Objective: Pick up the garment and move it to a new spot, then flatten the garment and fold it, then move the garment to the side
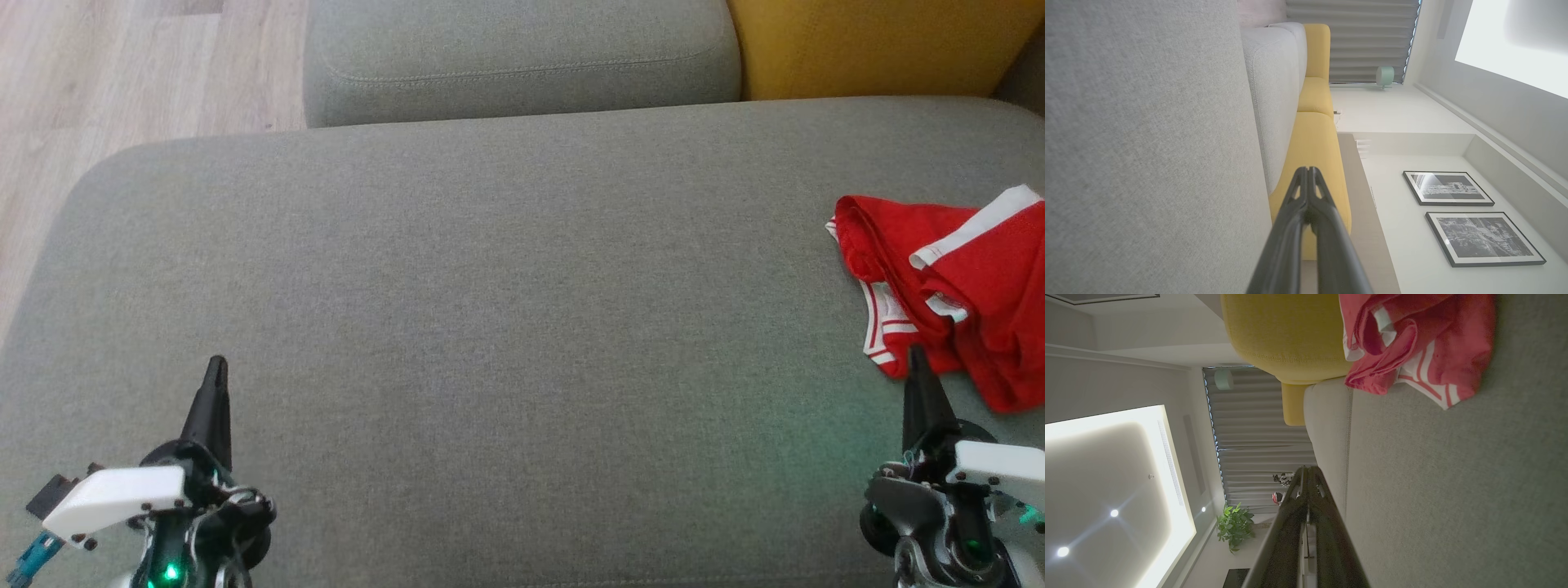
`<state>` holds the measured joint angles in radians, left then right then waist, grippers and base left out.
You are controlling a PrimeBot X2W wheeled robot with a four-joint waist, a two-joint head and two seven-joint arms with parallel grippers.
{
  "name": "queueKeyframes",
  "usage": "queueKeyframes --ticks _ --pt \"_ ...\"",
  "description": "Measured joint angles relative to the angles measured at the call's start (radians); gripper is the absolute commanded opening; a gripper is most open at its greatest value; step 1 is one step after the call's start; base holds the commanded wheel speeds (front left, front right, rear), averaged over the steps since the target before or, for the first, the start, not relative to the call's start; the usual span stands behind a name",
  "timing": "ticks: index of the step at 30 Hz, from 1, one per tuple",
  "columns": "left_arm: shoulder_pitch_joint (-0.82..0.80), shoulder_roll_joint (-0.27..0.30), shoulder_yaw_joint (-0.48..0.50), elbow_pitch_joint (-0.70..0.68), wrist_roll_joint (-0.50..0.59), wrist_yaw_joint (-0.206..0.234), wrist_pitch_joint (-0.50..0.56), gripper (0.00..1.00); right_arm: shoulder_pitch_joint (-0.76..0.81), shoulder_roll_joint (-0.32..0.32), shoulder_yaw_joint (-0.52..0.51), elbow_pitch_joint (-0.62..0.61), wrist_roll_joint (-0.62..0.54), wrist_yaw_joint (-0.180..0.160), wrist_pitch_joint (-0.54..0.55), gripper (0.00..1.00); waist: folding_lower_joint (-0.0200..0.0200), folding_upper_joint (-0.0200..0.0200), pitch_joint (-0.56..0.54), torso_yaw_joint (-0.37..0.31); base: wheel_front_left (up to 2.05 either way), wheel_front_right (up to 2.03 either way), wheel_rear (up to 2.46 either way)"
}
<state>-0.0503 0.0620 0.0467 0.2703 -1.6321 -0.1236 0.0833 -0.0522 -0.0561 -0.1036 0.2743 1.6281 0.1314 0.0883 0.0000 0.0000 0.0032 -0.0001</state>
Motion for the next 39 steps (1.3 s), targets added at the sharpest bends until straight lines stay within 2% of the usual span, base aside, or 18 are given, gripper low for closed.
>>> queueKeyframes --ticks 39 --pt "0.000 -0.005 0.008 0.000 0.001 0.000 0.012 0.00 0.000 0.001 -0.009 0.000 -0.001 0.000 0.004 0.00 0.0000 0.0000 0.000 0.000 0.00 0.00 0.00"
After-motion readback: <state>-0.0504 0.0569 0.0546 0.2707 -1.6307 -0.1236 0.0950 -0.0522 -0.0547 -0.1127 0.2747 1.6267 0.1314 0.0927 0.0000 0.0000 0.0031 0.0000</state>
